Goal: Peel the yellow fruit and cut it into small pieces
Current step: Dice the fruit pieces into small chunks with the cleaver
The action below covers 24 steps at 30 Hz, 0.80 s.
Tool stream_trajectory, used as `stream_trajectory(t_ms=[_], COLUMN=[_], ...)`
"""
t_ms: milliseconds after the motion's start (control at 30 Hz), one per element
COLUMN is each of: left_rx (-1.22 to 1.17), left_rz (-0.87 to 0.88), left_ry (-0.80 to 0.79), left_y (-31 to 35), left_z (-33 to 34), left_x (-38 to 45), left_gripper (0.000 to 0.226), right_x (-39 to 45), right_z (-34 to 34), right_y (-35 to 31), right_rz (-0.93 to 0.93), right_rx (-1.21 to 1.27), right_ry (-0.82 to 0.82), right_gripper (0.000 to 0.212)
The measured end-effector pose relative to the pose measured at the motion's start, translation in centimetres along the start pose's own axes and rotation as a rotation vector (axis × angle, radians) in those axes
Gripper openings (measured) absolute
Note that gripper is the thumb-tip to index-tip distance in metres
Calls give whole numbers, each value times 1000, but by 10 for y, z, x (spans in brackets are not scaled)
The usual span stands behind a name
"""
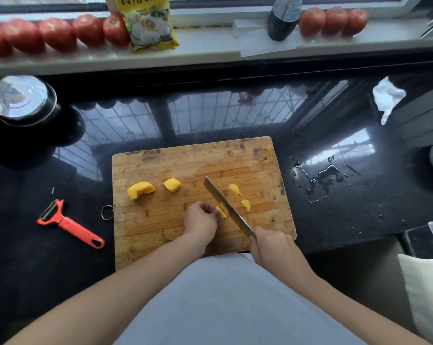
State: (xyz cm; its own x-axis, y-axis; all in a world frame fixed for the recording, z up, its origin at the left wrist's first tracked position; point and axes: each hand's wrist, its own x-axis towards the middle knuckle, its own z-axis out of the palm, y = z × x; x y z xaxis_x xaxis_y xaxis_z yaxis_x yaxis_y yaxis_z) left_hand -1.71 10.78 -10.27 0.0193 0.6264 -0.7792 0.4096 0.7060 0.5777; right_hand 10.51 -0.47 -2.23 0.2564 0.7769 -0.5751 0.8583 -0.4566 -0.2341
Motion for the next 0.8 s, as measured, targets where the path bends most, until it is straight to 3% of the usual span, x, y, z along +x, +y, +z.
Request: stream_trajectory(t_ms=[800], left_rx=[25], left_rz=[2], left_ry=[7], left_y=[-3], left_z=[3], left_x=[10], left_gripper=[18], right_x=[1], right_z=[11], right_y=[-2], right_rz=[-3], right_rx=[-83], right_ry=[-86], right_gripper=[15])
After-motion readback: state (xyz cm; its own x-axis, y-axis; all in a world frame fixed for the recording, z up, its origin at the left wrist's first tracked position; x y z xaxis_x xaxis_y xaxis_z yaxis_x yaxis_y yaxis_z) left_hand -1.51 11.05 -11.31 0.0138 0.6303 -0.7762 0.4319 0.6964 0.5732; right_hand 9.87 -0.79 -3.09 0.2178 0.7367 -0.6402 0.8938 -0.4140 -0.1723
